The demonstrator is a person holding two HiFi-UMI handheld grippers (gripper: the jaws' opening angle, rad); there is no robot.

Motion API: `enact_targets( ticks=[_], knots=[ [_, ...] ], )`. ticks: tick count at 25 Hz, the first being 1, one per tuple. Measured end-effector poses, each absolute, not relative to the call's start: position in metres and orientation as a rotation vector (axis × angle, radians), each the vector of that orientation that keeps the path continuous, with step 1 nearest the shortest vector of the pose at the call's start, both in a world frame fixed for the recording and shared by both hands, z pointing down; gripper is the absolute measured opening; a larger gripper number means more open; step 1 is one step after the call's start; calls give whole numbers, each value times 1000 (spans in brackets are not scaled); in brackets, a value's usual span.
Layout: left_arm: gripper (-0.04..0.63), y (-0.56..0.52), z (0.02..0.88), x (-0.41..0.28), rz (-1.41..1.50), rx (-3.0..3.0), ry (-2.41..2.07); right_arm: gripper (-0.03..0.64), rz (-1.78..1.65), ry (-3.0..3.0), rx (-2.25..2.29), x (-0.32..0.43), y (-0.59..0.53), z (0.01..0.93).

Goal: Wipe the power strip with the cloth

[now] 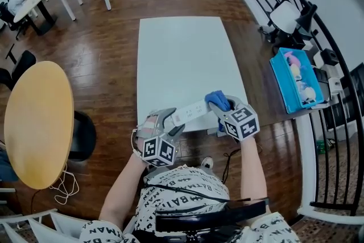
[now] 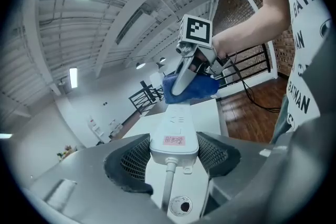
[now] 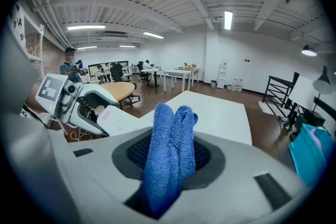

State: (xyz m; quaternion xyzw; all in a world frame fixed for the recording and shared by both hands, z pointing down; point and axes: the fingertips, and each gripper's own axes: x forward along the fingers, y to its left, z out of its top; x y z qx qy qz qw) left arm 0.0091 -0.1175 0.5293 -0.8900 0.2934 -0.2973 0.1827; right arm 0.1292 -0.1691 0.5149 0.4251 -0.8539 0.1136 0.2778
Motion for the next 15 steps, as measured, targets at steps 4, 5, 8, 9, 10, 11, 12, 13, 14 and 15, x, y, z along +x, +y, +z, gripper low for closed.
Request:
enact_targets(
  ticks=[4,5,8,9,10,11,12,13,14,15],
  knots=[
    [284,-117,527,10,-822,-2528,825,133,327,-2248,1220,157,-178,518],
    [282,-117,527,10,-820,-2530,825,133,323,-2236,1236,162,-179,518],
    [284,-123,527,9,-817,-2552,851,133,323,-2252,1283,166,-175,509],
    [282,-127,526,8,-813,-2566,874,133,323,-2272,1290,163,-171,503],
    [282,-131,526,7,-807,-2580,902,133,321,-2292,1292,157,-166,499],
    [283,-136,525,6,-799,-2591,933,133,322,-2311,1286,150,-160,496],
    [283,-141,524,5,-790,-2602,966,133,327,-2332,1273,141,-154,495],
    [284,-146,523,4,-779,-2615,999,133,339,-2354,1255,131,-149,496],
    [283,-151,521,4,-768,-2630,1032,133,355,-2375,1234,120,-144,499],
    [282,-155,520,4,-759,-2643,1064,133,372,-2388,1215,110,-140,504]
  ],
)
